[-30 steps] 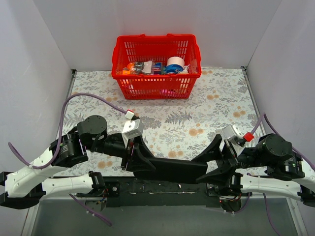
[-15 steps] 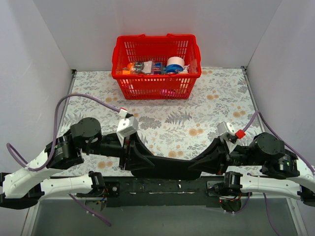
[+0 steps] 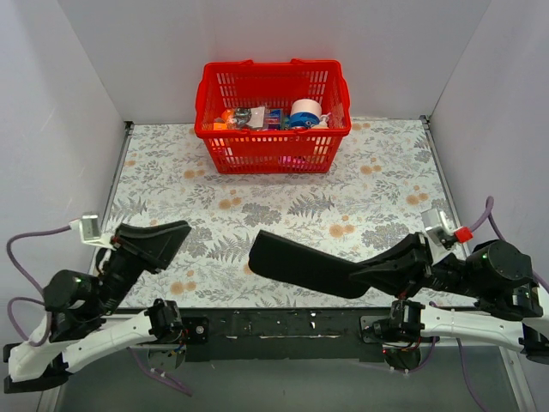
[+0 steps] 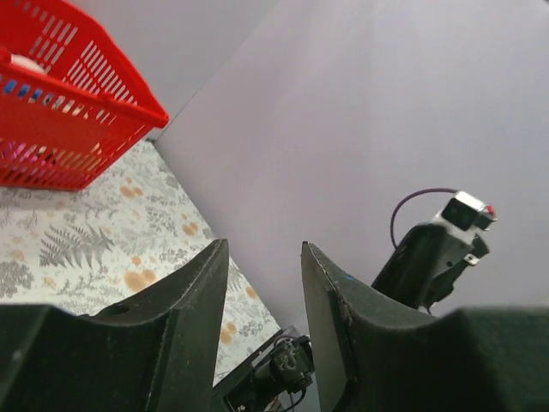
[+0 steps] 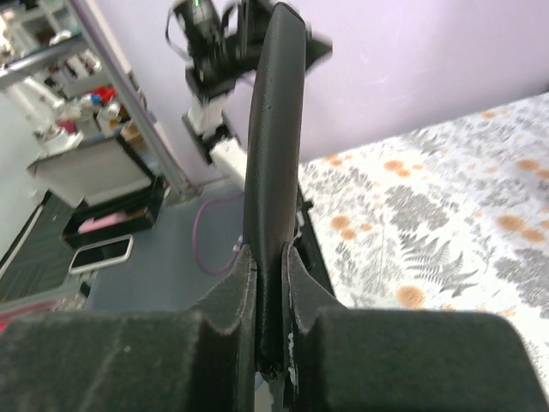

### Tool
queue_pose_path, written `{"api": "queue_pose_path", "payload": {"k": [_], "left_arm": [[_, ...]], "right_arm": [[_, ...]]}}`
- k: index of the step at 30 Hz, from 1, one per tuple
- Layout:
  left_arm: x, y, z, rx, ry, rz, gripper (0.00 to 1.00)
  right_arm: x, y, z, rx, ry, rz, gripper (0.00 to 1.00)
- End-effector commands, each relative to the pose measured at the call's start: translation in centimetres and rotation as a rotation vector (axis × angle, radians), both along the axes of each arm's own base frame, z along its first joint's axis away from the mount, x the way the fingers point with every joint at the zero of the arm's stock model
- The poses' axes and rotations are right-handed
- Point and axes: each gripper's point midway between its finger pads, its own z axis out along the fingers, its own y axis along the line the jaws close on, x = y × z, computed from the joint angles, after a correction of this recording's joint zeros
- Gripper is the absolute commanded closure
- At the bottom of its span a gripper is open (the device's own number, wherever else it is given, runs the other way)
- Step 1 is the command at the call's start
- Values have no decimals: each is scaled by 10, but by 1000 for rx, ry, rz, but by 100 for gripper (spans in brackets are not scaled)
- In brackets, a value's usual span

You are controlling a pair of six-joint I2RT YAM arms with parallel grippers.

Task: Sort the hair-cutting tools
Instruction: Zip the hairdressing tool bag.

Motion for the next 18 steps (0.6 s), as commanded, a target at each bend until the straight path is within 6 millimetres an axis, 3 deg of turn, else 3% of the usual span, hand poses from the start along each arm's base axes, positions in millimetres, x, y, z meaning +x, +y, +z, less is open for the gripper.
{"api": "queue_pose_path", "payload": {"k": [1, 2, 3, 4, 6, 7, 9, 10, 18], "left_arm": [[17, -30, -33, -51, 72, 5, 60], [17, -41, -48, -40, 66, -16, 60], [14, -45, -47, -60, 45, -39, 58], [8, -48, -33, -126, -6, -75, 53], [6, -58, -42, -135, -48, -105, 48], [1, -56, -29, -191, -92, -122, 42], [-4, -65, -31, -183, -143, -154, 38], [-9, -63, -20, -219, -183, -166, 36], [-41, -74, -7, -263, -388, -298, 27]], "right_arm": [[19, -17, 71, 264, -52, -121, 99], [20, -17, 79, 288, -55, -127, 99], [23, -15, 82, 295, -51, -143, 99], [25, -10, 84, 298, -50, -147, 99], [27, -8, 94, 336, -54, -158, 99], [28, -3, 96, 335, -54, -159, 99], [30, -2, 106, 369, -59, -169, 99], [32, 0, 109, 371, -59, -176, 99], [35, 3, 130, 414, -67, -190, 99]]}}
